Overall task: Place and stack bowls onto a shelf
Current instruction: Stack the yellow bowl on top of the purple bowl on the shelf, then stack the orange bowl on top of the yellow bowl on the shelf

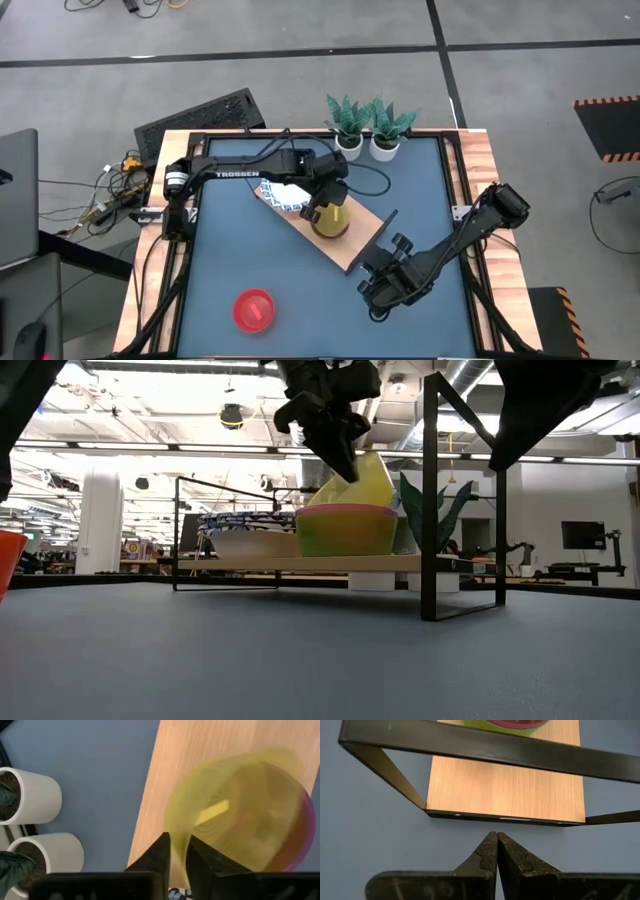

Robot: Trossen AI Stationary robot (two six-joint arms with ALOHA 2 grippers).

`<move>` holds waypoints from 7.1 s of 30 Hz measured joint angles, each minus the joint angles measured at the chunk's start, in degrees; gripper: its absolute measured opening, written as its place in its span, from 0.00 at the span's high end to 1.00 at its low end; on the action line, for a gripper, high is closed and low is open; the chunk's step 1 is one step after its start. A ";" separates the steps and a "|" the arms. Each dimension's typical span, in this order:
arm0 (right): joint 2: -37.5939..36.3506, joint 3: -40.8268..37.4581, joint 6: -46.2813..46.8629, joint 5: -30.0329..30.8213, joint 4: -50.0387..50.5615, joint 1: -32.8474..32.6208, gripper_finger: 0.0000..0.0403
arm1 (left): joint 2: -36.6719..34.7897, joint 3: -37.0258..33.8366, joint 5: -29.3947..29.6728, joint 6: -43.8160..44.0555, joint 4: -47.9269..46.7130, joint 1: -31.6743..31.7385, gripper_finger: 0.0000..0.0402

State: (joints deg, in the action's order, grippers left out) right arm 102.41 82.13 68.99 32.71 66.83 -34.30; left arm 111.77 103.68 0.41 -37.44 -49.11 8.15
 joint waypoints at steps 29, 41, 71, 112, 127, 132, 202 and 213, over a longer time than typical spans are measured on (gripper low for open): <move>0.02 0.00 -0.02 0.22 0.37 0.76 0.92 | -6.46 11.97 -16.90 17.51 -39.92 -8.23 0.69; 0.04 0.00 -0.70 1.56 0.05 1.14 0.92 | -25.95 -4.74 -4.25 50.16 -35.42 -36.02 0.69; 0.02 0.00 -9.55 -4.82 -4.28 2.21 0.92 | -13.83 -32.02 9.59 65.57 6.18 -64.78 0.69; 0.02 -0.02 -10.49 -5.48 -1.88 2.20 0.92 | -17.03 -43.25 6.68 79.80 25.44 -63.77 1.00; 0.02 -0.02 -10.49 -4.37 -2.34 2.24 0.92 | -18.08 -44.17 8.75 78.49 20.77 -62.61 0.70; 0.02 -0.02 -10.49 -4.37 -1.37 2.34 0.92 | -18.08 -49.10 7.82 76.38 27.58 -62.42 0.67; 0.00 -0.02 -8.04 3.52 -2.19 3.32 0.92 | -52.41 -53.11 -19.66 68.91 57.49 -8.52 1.00; 0.00 -0.02 -8.07 4.11 -2.14 3.21 0.92 | -36.23 -53.07 -24.57 59.98 63.49 -2.23 1.00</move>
State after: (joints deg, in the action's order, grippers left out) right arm 102.41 82.11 60.93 36.82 64.69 -31.09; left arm 75.53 50.61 -24.16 22.54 14.37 5.92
